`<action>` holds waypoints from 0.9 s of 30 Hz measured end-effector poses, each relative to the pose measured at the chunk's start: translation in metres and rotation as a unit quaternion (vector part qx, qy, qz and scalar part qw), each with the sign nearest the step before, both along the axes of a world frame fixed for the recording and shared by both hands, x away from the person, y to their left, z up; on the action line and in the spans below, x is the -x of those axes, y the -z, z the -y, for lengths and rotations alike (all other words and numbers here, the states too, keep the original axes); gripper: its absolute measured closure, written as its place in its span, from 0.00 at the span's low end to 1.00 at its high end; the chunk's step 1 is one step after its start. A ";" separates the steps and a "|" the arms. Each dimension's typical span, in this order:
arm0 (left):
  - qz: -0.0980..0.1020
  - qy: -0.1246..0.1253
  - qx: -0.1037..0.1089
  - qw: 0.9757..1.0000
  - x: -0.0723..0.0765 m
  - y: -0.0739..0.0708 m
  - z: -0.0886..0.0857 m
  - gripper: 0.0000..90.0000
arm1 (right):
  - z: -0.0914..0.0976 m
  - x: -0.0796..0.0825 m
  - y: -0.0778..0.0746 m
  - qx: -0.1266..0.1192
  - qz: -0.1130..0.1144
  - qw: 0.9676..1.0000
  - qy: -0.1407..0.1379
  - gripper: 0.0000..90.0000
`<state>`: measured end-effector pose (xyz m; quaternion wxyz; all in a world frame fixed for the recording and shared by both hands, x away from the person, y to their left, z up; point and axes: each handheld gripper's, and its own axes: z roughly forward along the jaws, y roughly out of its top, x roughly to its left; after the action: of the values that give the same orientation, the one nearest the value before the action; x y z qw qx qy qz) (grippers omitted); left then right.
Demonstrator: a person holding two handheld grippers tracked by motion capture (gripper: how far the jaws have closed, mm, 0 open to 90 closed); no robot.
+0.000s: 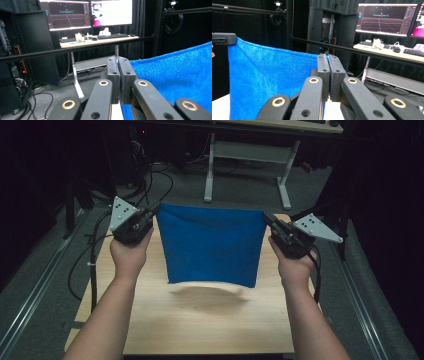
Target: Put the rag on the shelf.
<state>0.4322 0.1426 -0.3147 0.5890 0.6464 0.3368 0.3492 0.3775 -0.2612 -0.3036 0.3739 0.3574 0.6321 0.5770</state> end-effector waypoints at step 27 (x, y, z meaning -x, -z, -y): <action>-0.096 -0.041 -0.051 0.993 -0.090 0.029 0.019 0.98 | 0.000 -0.101 0.029 0.021 -0.091 0.995 0.041 1.00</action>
<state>0.5223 0.1234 -0.3438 0.5056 0.6918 0.3991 0.3263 0.4781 -0.2615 -0.3326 0.3458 0.4256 0.6605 0.5129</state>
